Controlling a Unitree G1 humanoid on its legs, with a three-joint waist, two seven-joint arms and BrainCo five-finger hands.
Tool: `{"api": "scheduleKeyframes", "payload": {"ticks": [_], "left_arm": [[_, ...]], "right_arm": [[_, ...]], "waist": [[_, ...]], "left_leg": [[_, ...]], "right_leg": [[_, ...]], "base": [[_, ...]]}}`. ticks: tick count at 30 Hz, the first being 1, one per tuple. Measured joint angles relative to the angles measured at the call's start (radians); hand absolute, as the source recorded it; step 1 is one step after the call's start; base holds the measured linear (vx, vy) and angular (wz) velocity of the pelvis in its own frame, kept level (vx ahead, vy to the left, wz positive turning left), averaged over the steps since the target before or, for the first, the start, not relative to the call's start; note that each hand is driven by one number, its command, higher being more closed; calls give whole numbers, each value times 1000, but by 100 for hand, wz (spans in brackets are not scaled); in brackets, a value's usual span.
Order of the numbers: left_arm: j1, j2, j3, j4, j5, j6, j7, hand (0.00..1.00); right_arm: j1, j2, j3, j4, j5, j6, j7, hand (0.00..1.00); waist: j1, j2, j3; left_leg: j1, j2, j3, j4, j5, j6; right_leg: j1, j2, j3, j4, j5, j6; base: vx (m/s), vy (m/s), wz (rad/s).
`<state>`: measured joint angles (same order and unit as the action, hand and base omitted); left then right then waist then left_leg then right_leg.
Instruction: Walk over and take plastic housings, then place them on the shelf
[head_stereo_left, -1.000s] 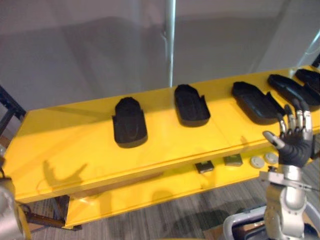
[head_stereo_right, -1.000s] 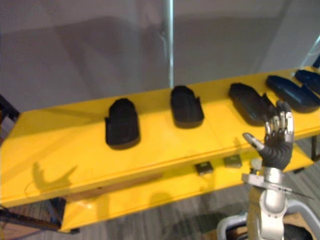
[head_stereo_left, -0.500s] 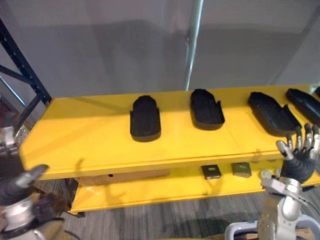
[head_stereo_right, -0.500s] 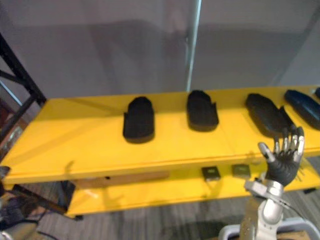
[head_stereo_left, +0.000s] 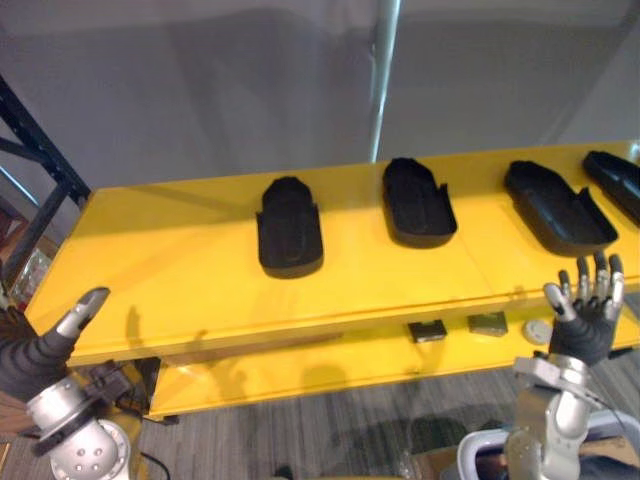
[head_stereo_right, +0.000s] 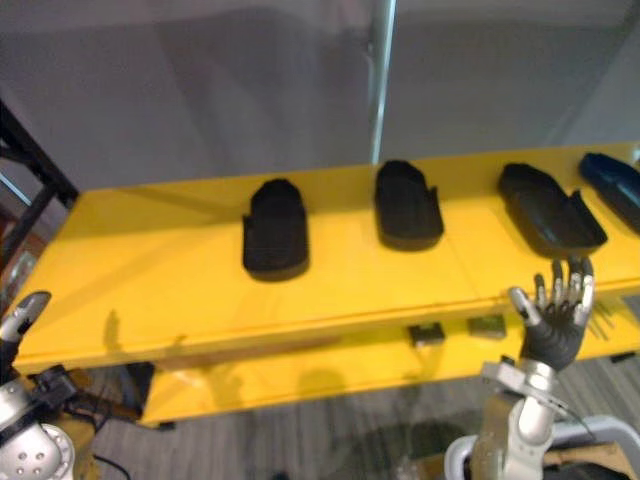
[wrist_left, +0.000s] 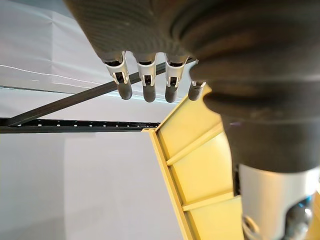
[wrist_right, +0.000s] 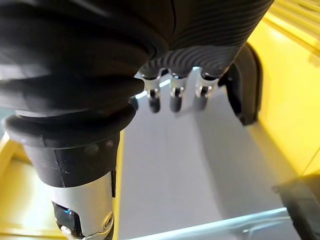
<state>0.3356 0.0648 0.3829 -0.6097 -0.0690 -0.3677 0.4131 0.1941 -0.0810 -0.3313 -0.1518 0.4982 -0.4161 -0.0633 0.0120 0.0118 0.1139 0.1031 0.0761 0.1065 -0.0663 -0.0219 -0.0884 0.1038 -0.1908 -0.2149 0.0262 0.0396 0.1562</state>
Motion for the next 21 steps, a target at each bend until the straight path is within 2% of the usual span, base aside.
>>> {"api": "scheduleKeyframes", "payload": {"ticks": [1,3,6,9,13,15,19,21], "left_arm": [[0,-3,-19,0,-1,0,-5,100],[-1,-4,-66,3,-9,1,-30,100],[-6,1,-175,28,-55,11,-113,100],[-54,12,-317,131,-92,61,-233,100],[-125,52,-477,214,-125,148,-397,100],[-152,64,-496,225,-123,168,-424,100],[-248,137,-543,281,-111,284,-457,100],[-269,152,-556,307,-110,321,-461,100]], "right_arm": [[20,1,0,0,0,0,1,0],[42,2,0,0,0,0,5,0],[50,3,3,0,-1,0,19,0],[61,2,12,-1,-1,3,21,0],[64,-5,21,3,-2,9,32,0],[63,-12,32,7,-2,10,39,0],[52,-44,86,15,-24,42,44,0],[41,-53,94,22,-26,50,45,0]], "waist": [[0,-2,2],[-4,-9,12],[-25,-27,44],[-29,-32,69],[-56,-26,77],[-55,-25,77],[-56,-24,77],[-56,-24,77]], "left_leg": [[-2,0,4,7,-4,3],[-3,0,12,15,-16,8],[-39,8,21,69,-43,3],[-55,32,70,83,-45,3],[-69,59,105,107,-48,-2],[-68,59,114,107,-48,-2],[-64,52,123,111,-48,-1],[-61,50,127,112,-48,0]], "right_leg": [[0,0,5,0,0,0],[-2,0,24,0,0,0],[-16,1,35,2,1,1],[-37,8,56,3,1,2],[-45,21,54,10,7,11],[-53,20,54,15,10,16],[-57,15,56,18,31,33],[-57,15,56,19,40,33]], "base": [[0,0,-11],[-21,0,-12],[-73,-9,-11],[-53,-22,-12],[-15,-26,1],[-9,4,-13],[-16,29,-6],[-19,35,-8]]}}
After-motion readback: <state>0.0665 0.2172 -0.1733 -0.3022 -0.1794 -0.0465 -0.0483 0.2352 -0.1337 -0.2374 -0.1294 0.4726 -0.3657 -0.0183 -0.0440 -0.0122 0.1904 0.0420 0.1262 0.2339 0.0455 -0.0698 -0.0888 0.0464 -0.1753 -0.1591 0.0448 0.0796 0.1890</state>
